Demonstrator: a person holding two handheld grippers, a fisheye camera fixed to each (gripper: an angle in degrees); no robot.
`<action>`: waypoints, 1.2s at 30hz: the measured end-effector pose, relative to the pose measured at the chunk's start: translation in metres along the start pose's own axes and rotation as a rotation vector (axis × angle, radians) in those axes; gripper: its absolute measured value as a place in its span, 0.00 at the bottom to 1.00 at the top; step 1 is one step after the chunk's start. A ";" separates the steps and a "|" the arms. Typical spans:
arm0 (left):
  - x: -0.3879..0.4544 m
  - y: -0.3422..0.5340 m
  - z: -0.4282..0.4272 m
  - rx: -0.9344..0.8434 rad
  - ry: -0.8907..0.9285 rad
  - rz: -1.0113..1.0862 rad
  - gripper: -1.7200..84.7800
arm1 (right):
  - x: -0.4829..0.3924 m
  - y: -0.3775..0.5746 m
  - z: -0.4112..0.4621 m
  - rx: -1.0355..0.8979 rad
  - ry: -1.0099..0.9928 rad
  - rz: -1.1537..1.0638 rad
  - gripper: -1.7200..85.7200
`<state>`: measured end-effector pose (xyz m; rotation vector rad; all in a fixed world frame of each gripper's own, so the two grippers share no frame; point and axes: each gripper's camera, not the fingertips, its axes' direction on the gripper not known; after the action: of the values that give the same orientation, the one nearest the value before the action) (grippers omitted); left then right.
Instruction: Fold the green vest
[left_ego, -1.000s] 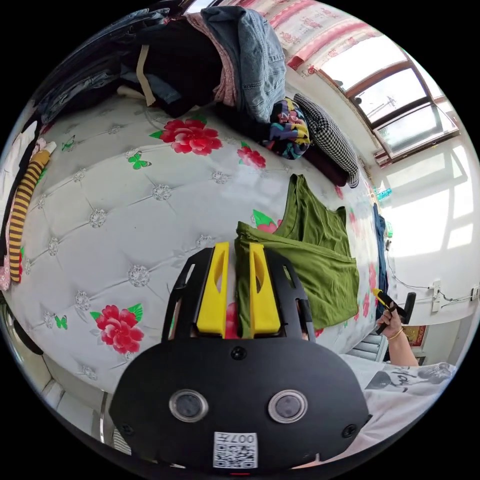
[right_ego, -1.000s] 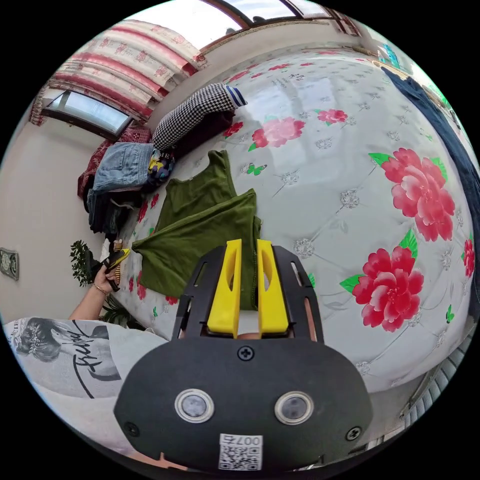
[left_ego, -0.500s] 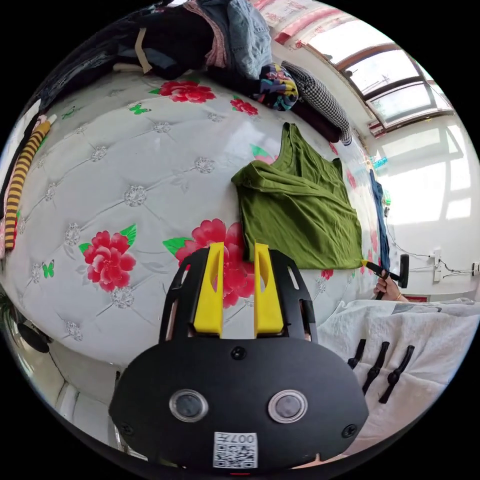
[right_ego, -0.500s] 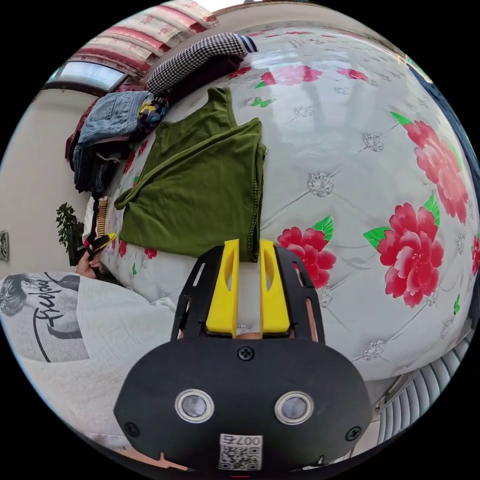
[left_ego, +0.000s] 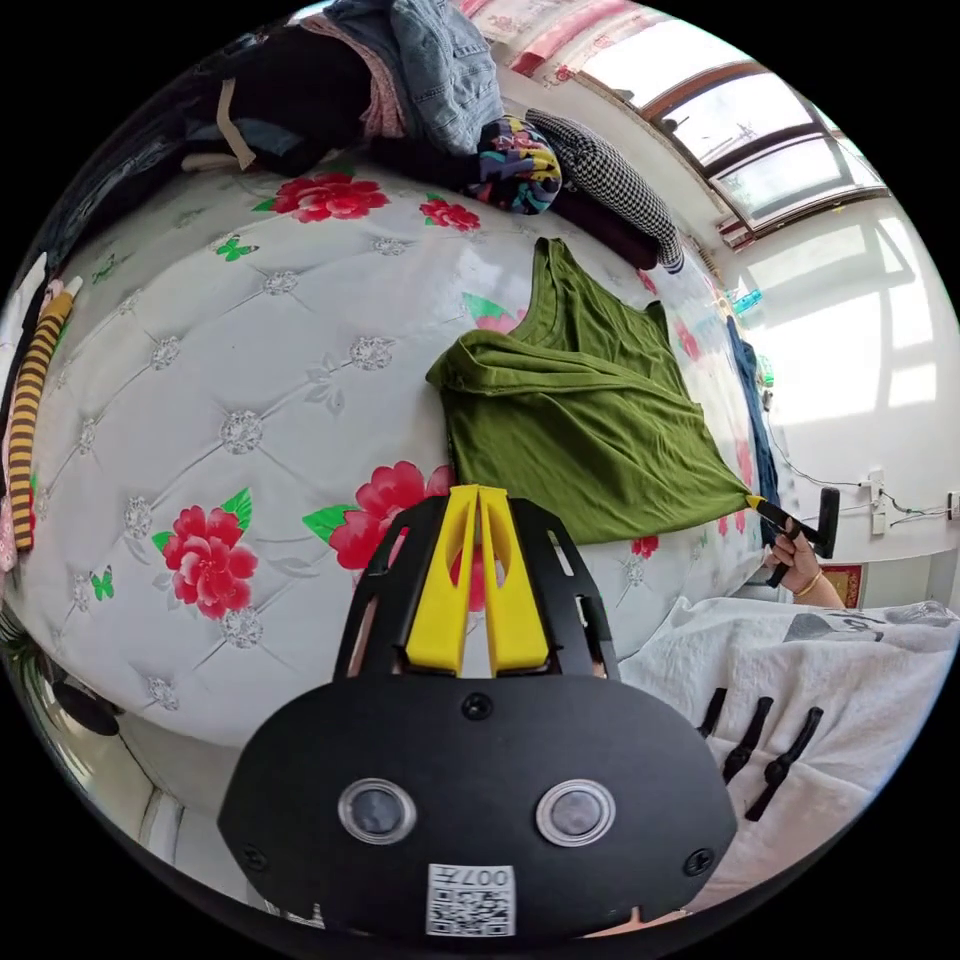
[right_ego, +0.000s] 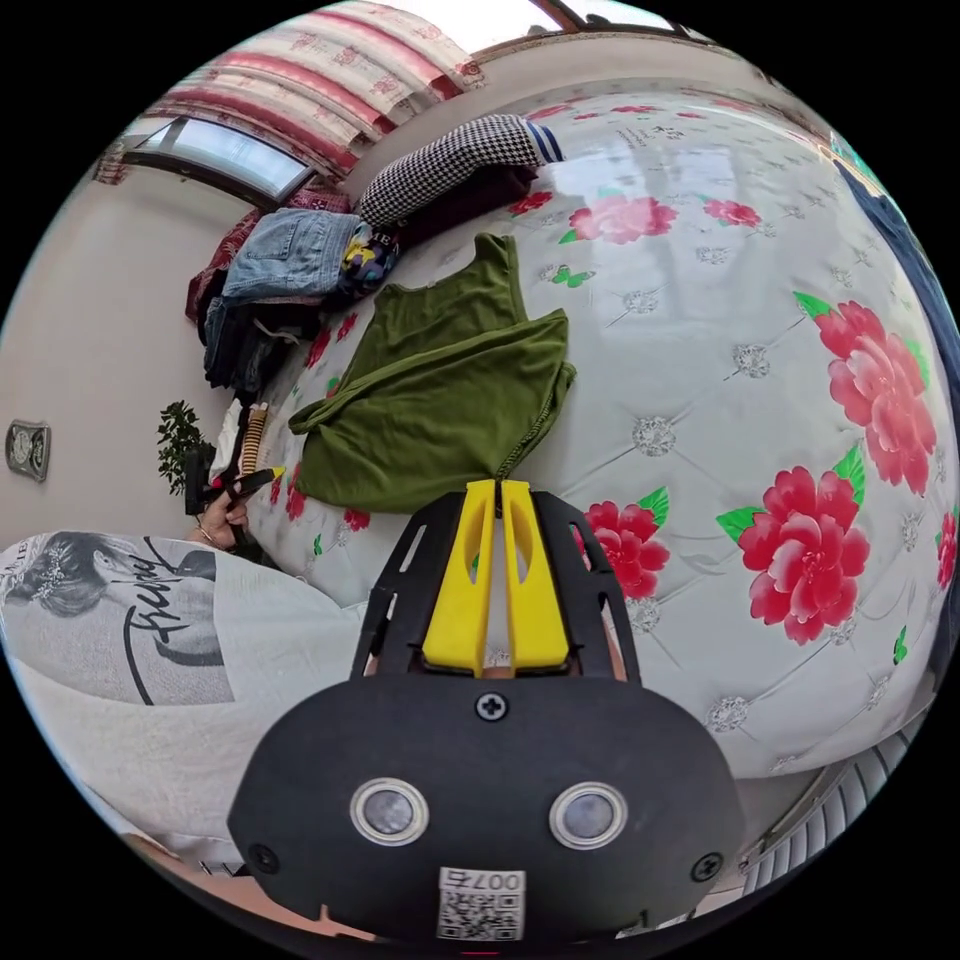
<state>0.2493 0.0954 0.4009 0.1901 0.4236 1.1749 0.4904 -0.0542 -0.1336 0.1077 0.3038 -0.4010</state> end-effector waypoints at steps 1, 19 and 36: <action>0.000 0.008 -0.001 -0.012 -0.021 0.016 0.05 | 0.001 0.005 0.001 -0.010 0.005 0.005 0.02; -0.004 0.068 -0.144 0.218 0.396 0.037 0.01 | -0.019 0.073 -0.113 0.251 -0.201 -0.036 0.02; 0.006 -0.002 -0.314 0.427 0.623 0.222 0.01 | -0.058 0.035 -0.286 0.482 -0.297 -0.182 0.02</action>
<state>0.1219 0.0772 0.1142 0.2424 1.2306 1.3415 0.3765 0.0454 -0.3852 0.4896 -0.0829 -0.6580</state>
